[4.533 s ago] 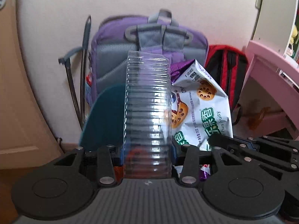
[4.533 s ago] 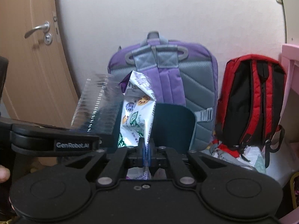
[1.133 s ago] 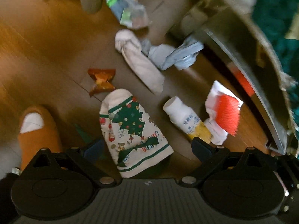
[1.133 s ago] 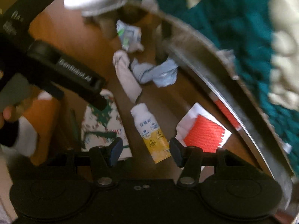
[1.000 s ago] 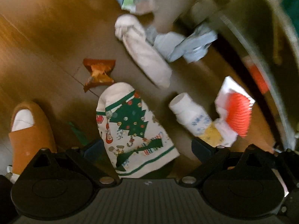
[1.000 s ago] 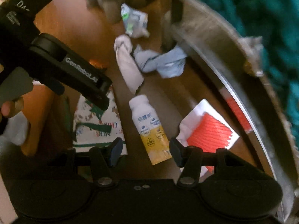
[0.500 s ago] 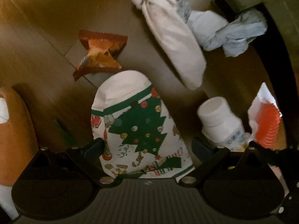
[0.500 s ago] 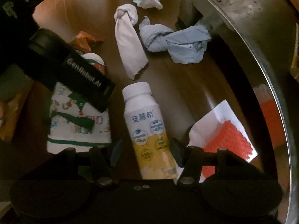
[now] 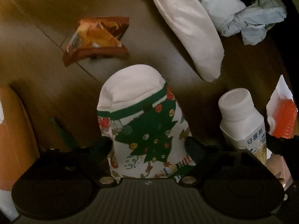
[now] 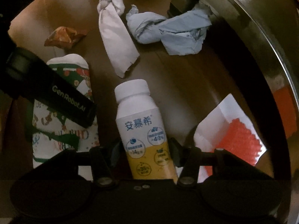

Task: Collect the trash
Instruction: 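Grasp the Christmas-print sock with the left tool while the right tool grasps the white milk bottle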

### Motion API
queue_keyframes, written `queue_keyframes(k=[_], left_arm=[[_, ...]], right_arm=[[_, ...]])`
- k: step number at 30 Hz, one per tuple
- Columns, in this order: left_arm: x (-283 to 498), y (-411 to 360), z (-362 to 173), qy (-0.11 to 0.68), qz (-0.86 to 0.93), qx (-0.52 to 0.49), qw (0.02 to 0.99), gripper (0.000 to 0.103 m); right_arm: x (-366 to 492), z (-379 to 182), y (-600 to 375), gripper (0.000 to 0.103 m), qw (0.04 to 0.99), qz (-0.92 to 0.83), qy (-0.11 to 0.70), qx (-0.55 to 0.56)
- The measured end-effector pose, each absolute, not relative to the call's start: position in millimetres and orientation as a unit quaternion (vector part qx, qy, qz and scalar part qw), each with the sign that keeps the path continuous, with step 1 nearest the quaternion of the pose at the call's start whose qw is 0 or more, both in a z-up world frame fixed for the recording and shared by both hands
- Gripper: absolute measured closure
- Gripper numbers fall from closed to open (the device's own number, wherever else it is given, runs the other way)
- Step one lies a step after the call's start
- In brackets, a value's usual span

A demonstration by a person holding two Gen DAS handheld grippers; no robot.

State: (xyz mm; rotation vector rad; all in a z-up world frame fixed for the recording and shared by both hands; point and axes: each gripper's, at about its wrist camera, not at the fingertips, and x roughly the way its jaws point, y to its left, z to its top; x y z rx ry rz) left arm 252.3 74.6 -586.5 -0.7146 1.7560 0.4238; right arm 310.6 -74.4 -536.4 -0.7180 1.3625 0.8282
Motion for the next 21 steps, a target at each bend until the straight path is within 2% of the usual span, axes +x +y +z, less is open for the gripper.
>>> queue_keyframes(k=[1,2,3,4,8,10,13,21], left_arm=[[255,74,-585,0.745,0.18,-0.304,0.565,0.029],[255,73,-584,0.744,0.18,-0.303,0.567,0.036],[256,72,-582,0.744,0.179,-0.301,0.569,0.039],[256,70,-581,0.743,0.179,-0.301,0.571,0.046],[260,71,-574,0.737,0.168,-0.314,0.575,0.082],[263,73,-568,0.734,0.16,-0.316,0.58,0.089],[264,77,-557,0.732,0.156,-0.313,0.585,0.092],[268,72,-501,0.721,0.139,-0.286,0.615,0.092]], right_arm=[[309,-537,-74,0.053,0.644,0.357,0.597,-0.317],[308,-537,-73,0.059,0.647,0.351,0.598,-0.318],[307,-537,-73,0.06,0.649,0.344,0.6,-0.317],[306,-539,-73,0.061,0.651,0.338,0.603,-0.313],[301,-534,-78,0.062,0.659,0.316,0.619,-0.286],[299,-528,-84,0.062,0.668,0.305,0.626,-0.262],[299,-514,-96,0.062,0.678,0.286,0.64,-0.221],[295,-452,-119,0.062,0.72,0.237,0.639,-0.131]])
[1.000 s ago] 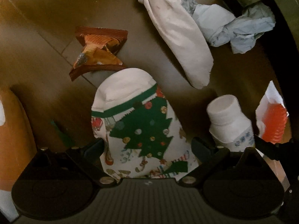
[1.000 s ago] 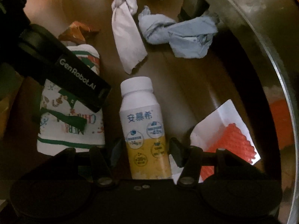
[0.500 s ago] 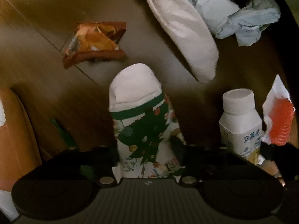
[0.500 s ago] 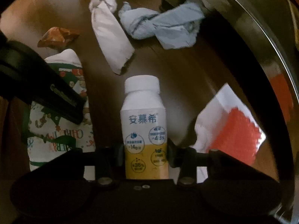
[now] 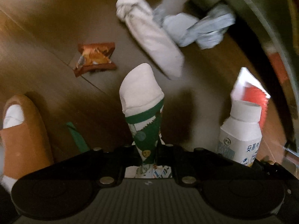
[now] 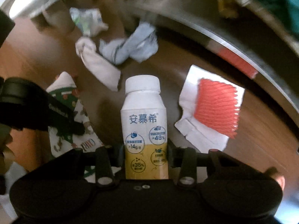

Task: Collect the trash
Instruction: 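Grasp the Christmas-print sock with the left tool while the right tool grasps the white milk bottle, then lift the sock with the left tool while the right tool carries the bottle to the wastebasket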

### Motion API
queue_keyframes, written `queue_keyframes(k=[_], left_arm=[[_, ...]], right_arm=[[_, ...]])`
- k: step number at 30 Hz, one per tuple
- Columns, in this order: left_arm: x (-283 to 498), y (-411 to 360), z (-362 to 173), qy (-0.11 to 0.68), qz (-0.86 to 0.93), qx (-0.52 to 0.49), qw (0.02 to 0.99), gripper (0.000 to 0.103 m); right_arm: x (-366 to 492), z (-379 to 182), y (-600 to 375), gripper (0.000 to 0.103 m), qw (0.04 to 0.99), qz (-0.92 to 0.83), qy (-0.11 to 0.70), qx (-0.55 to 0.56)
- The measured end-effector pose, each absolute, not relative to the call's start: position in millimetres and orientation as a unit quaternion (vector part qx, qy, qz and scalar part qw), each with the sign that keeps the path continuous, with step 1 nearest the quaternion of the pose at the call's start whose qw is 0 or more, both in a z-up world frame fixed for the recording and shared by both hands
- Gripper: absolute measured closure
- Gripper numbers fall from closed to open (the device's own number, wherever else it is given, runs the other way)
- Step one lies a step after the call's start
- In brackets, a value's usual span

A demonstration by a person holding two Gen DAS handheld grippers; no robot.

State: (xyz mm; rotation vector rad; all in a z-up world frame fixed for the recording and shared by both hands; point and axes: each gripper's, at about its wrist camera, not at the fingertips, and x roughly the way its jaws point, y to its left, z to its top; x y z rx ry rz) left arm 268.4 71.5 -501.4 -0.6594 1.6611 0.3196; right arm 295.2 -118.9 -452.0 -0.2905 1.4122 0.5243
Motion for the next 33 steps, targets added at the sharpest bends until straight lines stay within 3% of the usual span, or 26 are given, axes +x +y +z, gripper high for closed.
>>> queue_keyframes(k=[17,33], left_arm=[[218,60,-290,0.618,0.078,-0.249,0.742,0.092],[193,39,-93,0.454,0.008,-0.228,0.861,0.092]], right_arm=[[231,-254,-156,0.062,0.817,0.221,0.531,-0.031],[178,-71,-206,0.062,0.902,0.245,0.355,-0.005]])
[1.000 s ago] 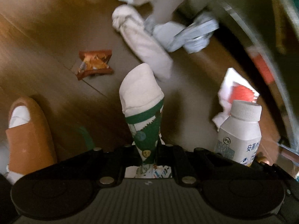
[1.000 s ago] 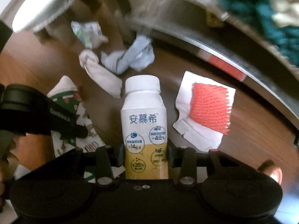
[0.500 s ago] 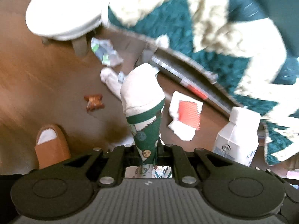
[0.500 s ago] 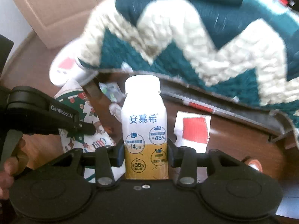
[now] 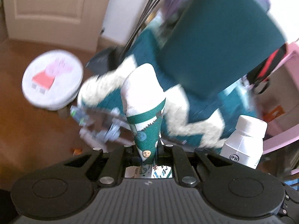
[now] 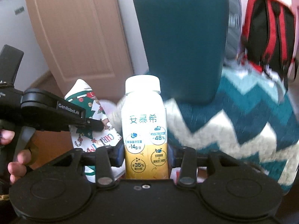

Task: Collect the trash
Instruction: 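Lift the sock with the left tool while the right tool carries the bottle to the wastebasket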

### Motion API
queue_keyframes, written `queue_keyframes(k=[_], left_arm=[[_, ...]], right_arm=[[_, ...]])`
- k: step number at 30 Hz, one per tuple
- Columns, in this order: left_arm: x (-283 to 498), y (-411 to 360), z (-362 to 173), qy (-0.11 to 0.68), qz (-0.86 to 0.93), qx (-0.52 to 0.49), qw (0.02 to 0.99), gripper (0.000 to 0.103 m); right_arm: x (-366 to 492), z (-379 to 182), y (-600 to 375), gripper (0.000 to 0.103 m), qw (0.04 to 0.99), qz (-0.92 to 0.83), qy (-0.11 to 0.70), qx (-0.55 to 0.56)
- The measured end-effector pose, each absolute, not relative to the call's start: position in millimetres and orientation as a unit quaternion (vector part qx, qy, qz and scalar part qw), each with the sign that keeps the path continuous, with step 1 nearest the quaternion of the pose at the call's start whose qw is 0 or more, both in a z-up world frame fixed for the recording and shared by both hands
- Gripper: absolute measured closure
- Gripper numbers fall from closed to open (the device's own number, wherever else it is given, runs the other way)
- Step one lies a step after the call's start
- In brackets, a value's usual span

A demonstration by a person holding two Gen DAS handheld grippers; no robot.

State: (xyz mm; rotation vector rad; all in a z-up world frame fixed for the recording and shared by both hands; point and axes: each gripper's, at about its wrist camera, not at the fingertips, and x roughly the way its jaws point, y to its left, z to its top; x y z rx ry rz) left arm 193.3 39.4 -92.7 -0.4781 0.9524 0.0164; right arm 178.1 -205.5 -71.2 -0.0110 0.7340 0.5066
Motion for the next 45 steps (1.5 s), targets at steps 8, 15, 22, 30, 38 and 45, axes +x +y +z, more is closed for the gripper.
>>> queue_keyframes(k=[8,15,22,30,38,45], left_arm=[[217,24,11,0.357,-0.027,-0.192,0.914,0.092],[246,6,110,0.278,-0.045,-0.158,0.947,0.092],[280,-23,194,0.2,-0.076,-0.132,0.968,0.092],[338,-49,224,0.162,-0.091,-0.122,0.975,0.092],[401,-51,169,0.223,-0.087,-0.134,0.962,0.092],[437,-54,110,0.294,-0.08,-0.105,0.947,0.092]], right_arm=[[196,10,-227,0.062,0.932,0.24,0.271,-0.011],[227,66,-245,0.062,0.951,0.22,0.217,-0.009],[268,110,-251,0.062,0.962,0.199,0.186,0.001],[321,127,-250,0.062,0.966,0.188,0.178,0.013],[374,96,-246,0.062,0.958,0.182,0.223,0.021],[399,69,-232,0.062,0.95,0.193,0.247,0.001]])
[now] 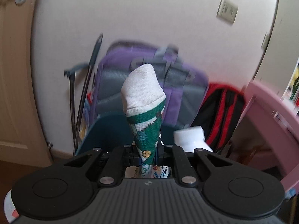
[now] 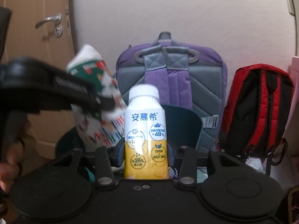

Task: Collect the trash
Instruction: 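Lift the sock with the left tool while the right tool carries the bottle to the wastebasket, then open both tools over the wastebasket, dropping the sock and bottle inside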

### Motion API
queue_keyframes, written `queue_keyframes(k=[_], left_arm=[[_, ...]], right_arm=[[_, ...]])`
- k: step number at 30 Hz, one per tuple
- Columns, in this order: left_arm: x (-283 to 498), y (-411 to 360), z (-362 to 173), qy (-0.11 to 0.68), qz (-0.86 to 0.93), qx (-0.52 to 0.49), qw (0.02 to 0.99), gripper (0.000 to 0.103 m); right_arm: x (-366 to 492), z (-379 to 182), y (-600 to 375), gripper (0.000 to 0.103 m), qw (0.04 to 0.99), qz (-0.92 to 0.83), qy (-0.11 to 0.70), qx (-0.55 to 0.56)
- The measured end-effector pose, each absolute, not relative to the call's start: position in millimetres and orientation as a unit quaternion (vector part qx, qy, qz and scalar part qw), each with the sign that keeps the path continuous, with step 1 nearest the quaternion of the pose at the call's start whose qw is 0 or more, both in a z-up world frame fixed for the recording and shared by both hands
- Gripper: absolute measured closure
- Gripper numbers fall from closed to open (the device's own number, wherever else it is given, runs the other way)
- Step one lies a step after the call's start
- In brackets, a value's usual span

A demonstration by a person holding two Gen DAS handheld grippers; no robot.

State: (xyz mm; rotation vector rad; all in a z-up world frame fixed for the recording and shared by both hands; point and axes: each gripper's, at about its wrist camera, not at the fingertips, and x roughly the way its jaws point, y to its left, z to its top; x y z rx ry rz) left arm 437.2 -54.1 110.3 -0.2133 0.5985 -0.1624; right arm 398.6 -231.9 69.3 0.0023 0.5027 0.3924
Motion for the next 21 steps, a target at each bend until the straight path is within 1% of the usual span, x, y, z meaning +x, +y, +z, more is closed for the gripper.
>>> queue_keyframes(k=[3,9,12,14,15,17,18,20,21], left_arm=[[450,-56,91,0.325,-0.076,-0.093,0.938,0.092],[465,-57,64,0.38,-0.091,-0.078,0.917,0.091],[470,-60,55,0.395,-0.089,-0.073,0.912,0.088],[474,-62,51,0.405,-0.091,-0.075,0.907,0.075],[474,-62,49,0.406,-0.09,-0.075,0.906,0.072],[472,-63,49,0.404,-0.089,-0.074,0.907,0.061],[470,-63,49,0.403,-0.084,-0.073,0.909,0.058],[468,-60,52,0.398,-0.084,-0.081,0.91,0.041],[465,-58,54,0.394,-0.083,-0.085,0.912,0.039]], right_arm=[[402,61,-223,0.062,0.948,0.193,0.251,-0.019],[419,48,-221,0.059,0.941,0.192,0.277,-0.014],[423,43,-222,0.059,0.939,0.19,0.285,-0.011],[422,42,-220,0.059,0.94,0.19,0.284,-0.02],[422,42,-219,0.058,0.94,0.19,0.284,-0.023],[421,42,-217,0.058,0.94,0.187,0.285,-0.029],[420,43,-217,0.058,0.941,0.185,0.282,-0.033],[417,46,-218,0.054,0.943,0.183,0.277,-0.038],[415,48,-219,0.054,0.944,0.18,0.272,-0.038]])
